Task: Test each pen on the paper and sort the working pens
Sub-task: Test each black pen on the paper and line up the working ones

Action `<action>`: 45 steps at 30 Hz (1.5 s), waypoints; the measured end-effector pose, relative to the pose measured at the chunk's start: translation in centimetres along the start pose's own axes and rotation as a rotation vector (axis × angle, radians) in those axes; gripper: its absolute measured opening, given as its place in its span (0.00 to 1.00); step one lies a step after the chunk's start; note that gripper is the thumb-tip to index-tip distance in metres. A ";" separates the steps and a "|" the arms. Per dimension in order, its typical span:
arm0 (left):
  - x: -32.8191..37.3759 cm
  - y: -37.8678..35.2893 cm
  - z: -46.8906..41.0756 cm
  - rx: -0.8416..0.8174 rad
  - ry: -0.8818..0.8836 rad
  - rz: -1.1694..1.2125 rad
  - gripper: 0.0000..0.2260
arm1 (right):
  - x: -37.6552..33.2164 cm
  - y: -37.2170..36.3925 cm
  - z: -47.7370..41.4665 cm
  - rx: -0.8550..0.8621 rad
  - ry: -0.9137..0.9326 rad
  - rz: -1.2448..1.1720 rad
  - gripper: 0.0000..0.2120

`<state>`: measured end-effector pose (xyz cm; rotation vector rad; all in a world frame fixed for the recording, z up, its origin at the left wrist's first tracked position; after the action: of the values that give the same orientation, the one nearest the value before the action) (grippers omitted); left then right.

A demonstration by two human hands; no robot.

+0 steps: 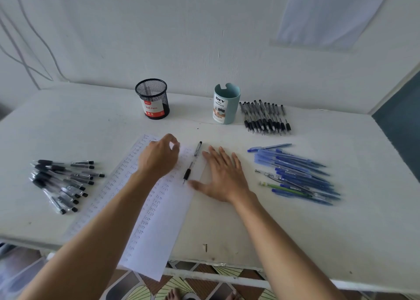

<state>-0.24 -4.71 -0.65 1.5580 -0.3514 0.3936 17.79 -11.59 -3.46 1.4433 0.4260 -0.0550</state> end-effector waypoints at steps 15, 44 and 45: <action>-3.4 -1.4 0.1 0.018 -0.161 -0.181 0.20 | -1.5 0.3 -2.1 0.383 -0.337 -0.224 0.16; -2.7 -0.9 0.5 0.045 -0.132 -0.155 0.25 | 16.8 10.9 -5.7 0.601 -0.804 -0.310 0.22; -2.7 -0.8 0.5 0.046 -0.131 -0.155 0.25 | 16.7 10.6 -5.8 0.565 -0.805 -0.298 0.21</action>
<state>-2.28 -5.20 -2.66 1.6478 -0.3214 0.1804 34.87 -0.85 0.95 1.7447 -0.0617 -1.0273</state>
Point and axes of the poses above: each hand's wrist, its own z-axis away from the middle knuckle, its own y-axis out of the back of the hand, x = y × z, the point moved 5 cm from there along -z, towards the middle knuckle, and after that the axes turned 5 degrees about y, right-handed, at the moved point
